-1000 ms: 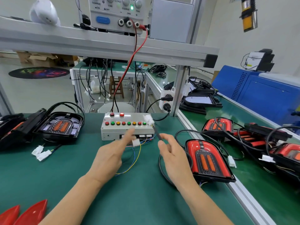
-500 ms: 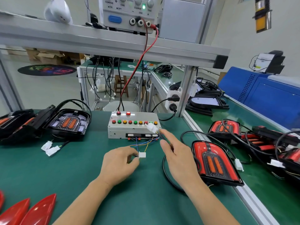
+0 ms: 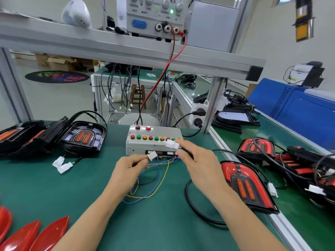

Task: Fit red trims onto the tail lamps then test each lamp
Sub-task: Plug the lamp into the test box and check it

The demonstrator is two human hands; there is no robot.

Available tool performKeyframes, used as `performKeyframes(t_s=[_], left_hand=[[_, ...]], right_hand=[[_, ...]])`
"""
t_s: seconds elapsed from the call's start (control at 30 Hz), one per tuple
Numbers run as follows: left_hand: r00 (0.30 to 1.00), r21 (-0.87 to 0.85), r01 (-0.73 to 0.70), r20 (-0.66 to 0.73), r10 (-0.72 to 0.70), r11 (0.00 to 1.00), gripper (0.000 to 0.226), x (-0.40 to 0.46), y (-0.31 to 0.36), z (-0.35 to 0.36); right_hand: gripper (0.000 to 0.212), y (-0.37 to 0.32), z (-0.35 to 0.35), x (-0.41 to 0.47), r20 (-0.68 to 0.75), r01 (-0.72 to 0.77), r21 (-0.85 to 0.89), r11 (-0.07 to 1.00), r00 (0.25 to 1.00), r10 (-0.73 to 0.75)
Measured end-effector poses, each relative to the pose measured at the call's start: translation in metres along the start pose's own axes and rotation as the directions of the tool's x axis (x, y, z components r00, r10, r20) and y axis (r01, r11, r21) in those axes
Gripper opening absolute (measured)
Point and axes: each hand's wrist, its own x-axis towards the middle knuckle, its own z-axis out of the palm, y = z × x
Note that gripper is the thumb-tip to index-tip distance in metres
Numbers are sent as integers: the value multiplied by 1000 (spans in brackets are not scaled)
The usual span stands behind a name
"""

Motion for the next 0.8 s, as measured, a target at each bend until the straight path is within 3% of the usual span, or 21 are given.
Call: performKeyframes(t_s=[0.2,0.27,0.33,0.4,0.57,0.8], left_hand=[[997,-56,30,-67,-34,998,38,4,1,-8],[998,-86,20,-57,-25,996,34,4,2,-8],[999,-165,10,-34,-16,986,22,4,4,-7],[1000,-212,11,-2,-11,977,17,5,6,-8],[999,-254,9,51,4,967,23,6,9,-11],[992,-282,15,124,21,959,21,3,14,-13]], right_hand=[[23,-6,0,15,103,24,200,979,994,-45],[35,-8,1,19,232,-92,271,958,972,28],[35,-6,3,21,373,-266,327,907,918,135],[34,0,5,20,435,-333,333,882,884,169],[15,4,10,18,475,-356,373,857,866,153],[19,6,13,17,439,-288,383,878,893,101]])
